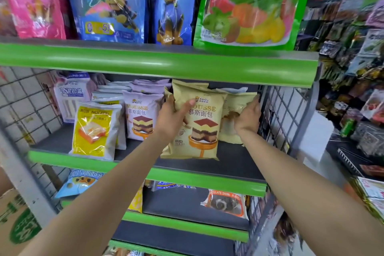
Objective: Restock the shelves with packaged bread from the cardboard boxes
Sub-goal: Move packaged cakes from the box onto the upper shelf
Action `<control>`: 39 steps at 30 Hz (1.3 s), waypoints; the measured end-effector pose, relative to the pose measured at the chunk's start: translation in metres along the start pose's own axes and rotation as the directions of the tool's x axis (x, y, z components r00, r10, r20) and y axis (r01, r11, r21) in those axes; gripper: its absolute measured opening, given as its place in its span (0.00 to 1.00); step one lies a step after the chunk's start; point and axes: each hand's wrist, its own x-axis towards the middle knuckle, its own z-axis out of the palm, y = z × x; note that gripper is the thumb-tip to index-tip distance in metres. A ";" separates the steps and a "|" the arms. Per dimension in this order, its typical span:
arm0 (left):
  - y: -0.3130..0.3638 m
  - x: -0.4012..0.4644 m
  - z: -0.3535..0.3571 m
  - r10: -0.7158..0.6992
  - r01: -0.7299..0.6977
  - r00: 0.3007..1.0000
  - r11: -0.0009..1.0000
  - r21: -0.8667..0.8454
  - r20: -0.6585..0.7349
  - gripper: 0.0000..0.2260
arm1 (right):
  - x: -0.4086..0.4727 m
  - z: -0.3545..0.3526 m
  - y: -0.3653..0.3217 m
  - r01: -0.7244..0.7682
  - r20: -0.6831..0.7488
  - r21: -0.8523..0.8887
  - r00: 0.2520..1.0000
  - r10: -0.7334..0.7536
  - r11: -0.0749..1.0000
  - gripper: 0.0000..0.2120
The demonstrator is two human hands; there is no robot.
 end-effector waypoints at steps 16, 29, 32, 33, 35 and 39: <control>0.020 -0.006 0.057 0.246 -0.264 0.964 0.927 0.266 0.102 0.38 | -0.058 -0.057 -0.007 -0.059 0.137 0.678 0.989 -0.048 0.733 0.23; -0.003 0.023 0.079 0.114 -0.480 0.874 0.042 0.876 0.473 0.52 | -0.037 -0.002 0.017 0.016 0.035 0.320 0.999 -0.029 0.947 0.39; -0.006 0.023 0.081 0.151 -0.476 0.873 0.060 0.877 0.464 0.51 | -0.039 -0.003 0.011 0.134 -0.087 0.112 0.988 -0.125 0.985 0.47; -0.006 0.023 0.082 0.163 -0.472 0.874 0.065 0.879 0.457 0.51 | -0.039 -0.002 0.011 0.185 -0.136 0.002 0.974 -0.183 0.983 0.47; -0.006 0.020 0.083 0.181 -0.464 0.876 0.069 0.883 0.446 0.49 | -0.038 -0.003 0.007 0.286 -0.165 -0.227 0.931 -0.327 0.931 0.43; -0.002 0.012 0.069 0.253 -0.500 0.855 0.169 0.849 0.453 0.41 | -0.044 -0.015 -0.010 0.413 0.027 -0.398 0.898 -0.440 0.819 0.30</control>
